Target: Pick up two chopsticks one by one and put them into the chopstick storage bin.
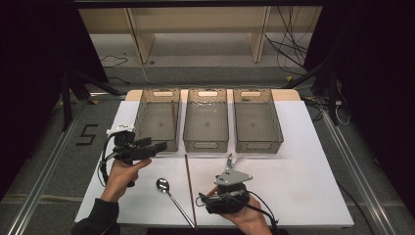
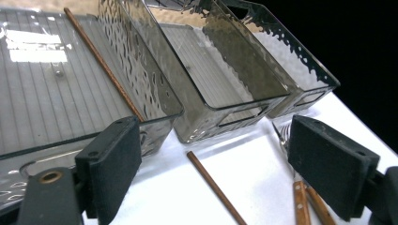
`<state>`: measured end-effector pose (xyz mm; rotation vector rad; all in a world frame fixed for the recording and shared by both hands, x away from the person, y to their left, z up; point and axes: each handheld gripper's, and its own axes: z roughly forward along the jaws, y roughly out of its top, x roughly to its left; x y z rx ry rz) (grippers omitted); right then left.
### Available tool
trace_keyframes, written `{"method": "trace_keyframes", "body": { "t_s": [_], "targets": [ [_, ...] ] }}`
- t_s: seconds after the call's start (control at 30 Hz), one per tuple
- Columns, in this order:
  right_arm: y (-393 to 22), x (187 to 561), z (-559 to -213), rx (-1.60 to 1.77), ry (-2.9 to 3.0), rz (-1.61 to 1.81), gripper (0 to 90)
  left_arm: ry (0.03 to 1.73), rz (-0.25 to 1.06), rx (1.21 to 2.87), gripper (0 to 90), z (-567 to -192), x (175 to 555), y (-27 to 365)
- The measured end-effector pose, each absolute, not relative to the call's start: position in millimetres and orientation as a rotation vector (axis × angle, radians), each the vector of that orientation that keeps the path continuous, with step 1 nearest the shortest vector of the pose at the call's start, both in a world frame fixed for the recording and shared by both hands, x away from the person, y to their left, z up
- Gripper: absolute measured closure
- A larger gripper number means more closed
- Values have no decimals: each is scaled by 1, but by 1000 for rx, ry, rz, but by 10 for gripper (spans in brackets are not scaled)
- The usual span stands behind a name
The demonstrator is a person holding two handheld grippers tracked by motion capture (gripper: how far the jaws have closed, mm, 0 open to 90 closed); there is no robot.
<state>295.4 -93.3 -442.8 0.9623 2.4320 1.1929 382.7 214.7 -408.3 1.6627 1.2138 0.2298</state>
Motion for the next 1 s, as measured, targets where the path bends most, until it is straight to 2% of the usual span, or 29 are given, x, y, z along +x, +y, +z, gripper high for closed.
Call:
{"method": "trace_keyframes", "body": {
  "t_s": [0.57,0.73,1.0],
  "targets": [
    [-38,315,-465,938,2632,954,417,1198,251,1559,165,-449,346,228],
    [-31,319,-472,902,2654,891,461,1179,271,1572,165,-452,339,223],
    [-25,322,-478,858,2687,822,498,1189,220,1513,165,-461,329,225]
  ]
}}
